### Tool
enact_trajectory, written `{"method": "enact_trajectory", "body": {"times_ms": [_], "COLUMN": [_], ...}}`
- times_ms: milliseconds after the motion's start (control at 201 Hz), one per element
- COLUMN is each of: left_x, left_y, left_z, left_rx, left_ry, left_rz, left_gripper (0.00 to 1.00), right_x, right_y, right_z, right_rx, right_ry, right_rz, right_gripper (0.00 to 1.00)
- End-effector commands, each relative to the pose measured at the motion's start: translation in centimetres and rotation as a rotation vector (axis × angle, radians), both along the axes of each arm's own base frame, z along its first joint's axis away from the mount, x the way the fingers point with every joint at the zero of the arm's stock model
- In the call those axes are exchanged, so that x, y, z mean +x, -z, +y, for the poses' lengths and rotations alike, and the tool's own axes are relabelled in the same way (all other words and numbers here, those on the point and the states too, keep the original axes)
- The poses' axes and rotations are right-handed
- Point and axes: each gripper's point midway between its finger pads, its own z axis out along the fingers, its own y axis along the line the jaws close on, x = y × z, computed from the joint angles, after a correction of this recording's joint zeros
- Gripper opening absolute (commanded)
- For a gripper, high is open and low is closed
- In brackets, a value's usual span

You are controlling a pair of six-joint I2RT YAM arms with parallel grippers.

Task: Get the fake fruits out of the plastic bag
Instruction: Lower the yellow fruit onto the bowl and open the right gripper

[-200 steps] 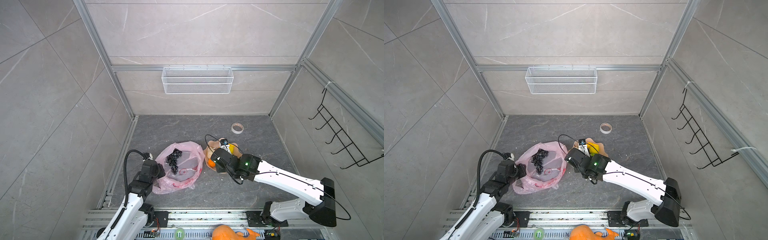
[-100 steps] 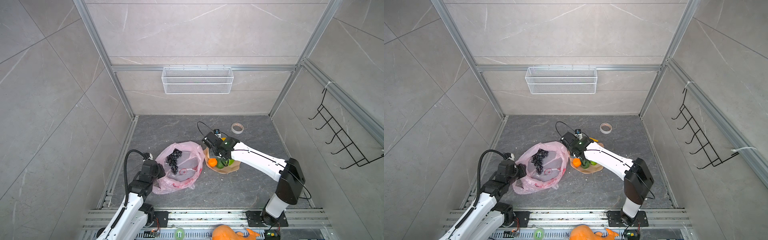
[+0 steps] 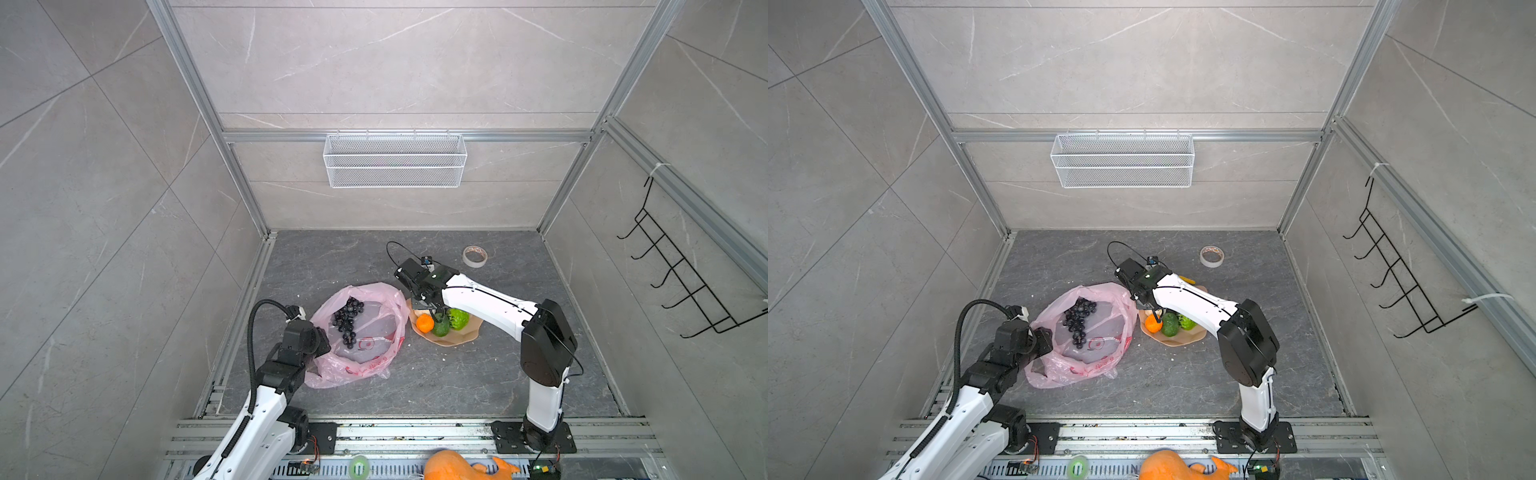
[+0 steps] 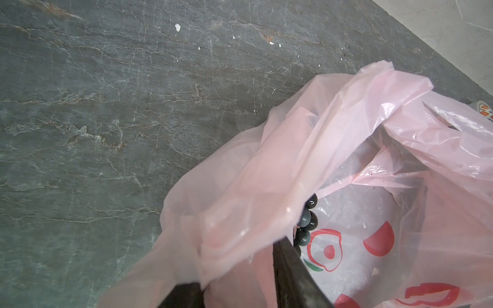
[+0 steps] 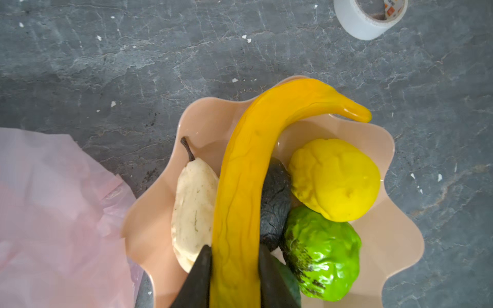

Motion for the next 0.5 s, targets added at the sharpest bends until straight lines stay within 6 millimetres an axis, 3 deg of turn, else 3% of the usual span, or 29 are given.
{"method": "enact_trajectory", "body": {"times_ms": [0,174,493], "left_x": [0.3,0.3,0.3], "left_y": [-0.5,-0.5,-0.6], "left_z": [-0.2,-0.2,-0.2], "left_rx": [0.004,0.004,0.005], "left_ry": [0.020,0.018,0.016], "left_rz": [-0.026,-0.026,-0.028], "left_gripper": [0.38,0.38,0.38], "right_x": [0.2,-0.2,-1.0], "right_y": [0.3,1.0,-0.1], "right_z": [-0.6,-0.5,0.0], "right_rx": [-0.022,-0.012,0.014], "right_ry": [0.045,0.055,0.036], "right_rz": [0.008,0.028,-0.001], "right_gripper": [0.28,0.29,0.40]}}
